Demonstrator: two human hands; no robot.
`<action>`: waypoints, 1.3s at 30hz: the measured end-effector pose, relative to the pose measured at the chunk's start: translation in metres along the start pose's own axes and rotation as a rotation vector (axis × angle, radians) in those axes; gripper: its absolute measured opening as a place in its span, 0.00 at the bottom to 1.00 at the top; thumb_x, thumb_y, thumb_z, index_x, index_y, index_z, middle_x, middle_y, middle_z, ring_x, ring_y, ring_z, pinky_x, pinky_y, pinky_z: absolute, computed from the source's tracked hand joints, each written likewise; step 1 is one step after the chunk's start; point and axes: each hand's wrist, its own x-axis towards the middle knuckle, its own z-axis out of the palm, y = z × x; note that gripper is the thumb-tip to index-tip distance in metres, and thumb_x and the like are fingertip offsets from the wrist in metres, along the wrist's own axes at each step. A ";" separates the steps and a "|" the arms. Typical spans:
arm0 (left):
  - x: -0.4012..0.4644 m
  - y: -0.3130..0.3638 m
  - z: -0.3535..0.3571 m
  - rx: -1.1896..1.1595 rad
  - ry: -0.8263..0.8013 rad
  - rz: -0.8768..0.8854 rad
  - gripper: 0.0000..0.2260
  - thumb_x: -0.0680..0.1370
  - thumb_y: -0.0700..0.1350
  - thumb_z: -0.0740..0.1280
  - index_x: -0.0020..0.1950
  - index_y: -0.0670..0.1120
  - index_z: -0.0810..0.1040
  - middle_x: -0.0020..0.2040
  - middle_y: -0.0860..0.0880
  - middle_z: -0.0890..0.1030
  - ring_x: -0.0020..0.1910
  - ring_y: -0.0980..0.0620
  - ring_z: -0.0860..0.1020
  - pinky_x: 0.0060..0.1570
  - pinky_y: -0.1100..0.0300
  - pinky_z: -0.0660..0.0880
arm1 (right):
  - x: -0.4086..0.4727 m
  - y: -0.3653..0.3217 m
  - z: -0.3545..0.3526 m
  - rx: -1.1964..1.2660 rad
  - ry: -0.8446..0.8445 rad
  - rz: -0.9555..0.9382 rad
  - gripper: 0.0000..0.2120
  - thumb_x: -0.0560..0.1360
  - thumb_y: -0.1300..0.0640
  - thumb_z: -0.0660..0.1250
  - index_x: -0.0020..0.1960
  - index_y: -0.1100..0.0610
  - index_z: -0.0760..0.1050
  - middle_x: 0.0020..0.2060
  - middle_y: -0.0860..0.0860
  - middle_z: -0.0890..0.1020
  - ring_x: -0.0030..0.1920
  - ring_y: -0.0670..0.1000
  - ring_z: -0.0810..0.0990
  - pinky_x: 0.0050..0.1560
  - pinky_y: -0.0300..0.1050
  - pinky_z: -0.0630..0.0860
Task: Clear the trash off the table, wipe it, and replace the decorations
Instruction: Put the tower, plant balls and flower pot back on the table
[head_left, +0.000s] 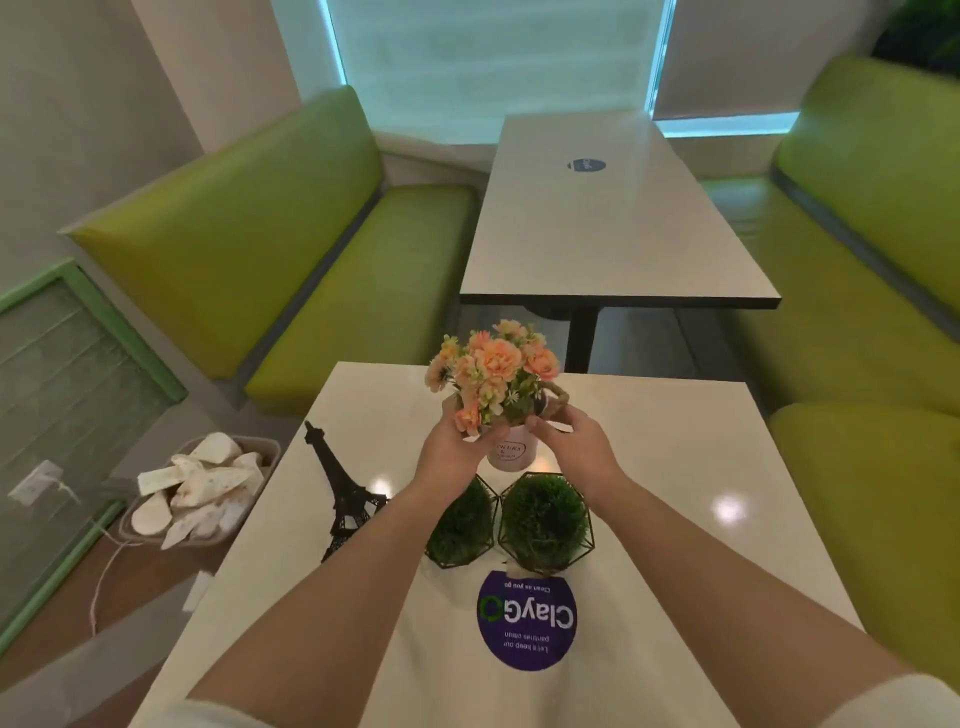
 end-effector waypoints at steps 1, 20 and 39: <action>0.005 -0.005 -0.001 0.021 0.006 0.004 0.30 0.71 0.59 0.73 0.70 0.51 0.70 0.58 0.54 0.79 0.58 0.53 0.76 0.54 0.56 0.73 | 0.005 0.003 0.004 -0.009 0.007 0.007 0.14 0.79 0.53 0.66 0.64 0.53 0.75 0.63 0.51 0.78 0.64 0.53 0.74 0.58 0.47 0.67; 0.022 -0.048 -0.005 0.703 0.046 0.123 0.34 0.64 0.78 0.62 0.55 0.53 0.78 0.50 0.53 0.82 0.53 0.48 0.78 0.55 0.50 0.74 | 0.035 0.054 0.037 -0.606 0.116 0.113 0.12 0.79 0.41 0.61 0.55 0.46 0.78 0.54 0.46 0.82 0.61 0.52 0.75 0.71 0.56 0.51; 0.013 -0.053 -0.001 0.603 0.021 0.040 0.40 0.62 0.78 0.64 0.66 0.54 0.69 0.58 0.53 0.80 0.60 0.47 0.75 0.59 0.46 0.73 | 0.025 0.064 0.036 -0.689 0.152 0.112 0.18 0.79 0.39 0.60 0.60 0.48 0.78 0.58 0.49 0.81 0.63 0.54 0.75 0.71 0.57 0.53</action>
